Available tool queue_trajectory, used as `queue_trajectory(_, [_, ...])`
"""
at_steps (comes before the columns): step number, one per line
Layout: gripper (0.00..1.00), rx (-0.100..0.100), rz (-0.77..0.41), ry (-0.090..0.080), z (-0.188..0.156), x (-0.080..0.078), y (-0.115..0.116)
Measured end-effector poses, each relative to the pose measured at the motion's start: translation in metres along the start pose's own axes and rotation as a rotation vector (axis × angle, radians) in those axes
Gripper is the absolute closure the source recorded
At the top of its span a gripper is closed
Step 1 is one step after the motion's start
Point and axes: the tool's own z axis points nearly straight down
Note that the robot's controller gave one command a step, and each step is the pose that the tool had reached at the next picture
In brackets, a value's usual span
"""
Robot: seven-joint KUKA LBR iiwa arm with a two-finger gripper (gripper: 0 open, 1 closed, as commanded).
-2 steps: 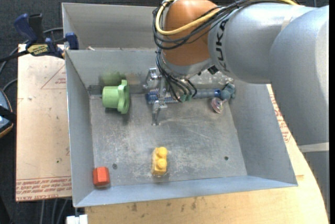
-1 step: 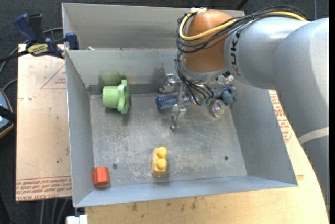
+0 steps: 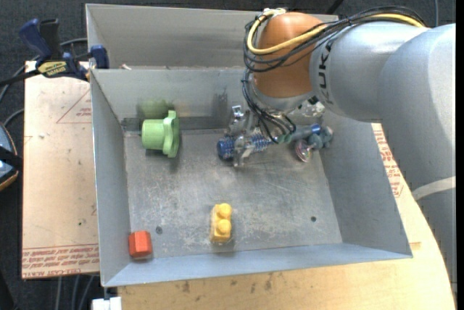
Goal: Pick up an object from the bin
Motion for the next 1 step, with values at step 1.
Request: queue_trajectory(1, [1.0, 0.001, -0.006, 0.003, -0.1474, 0.0046, 0.0023])
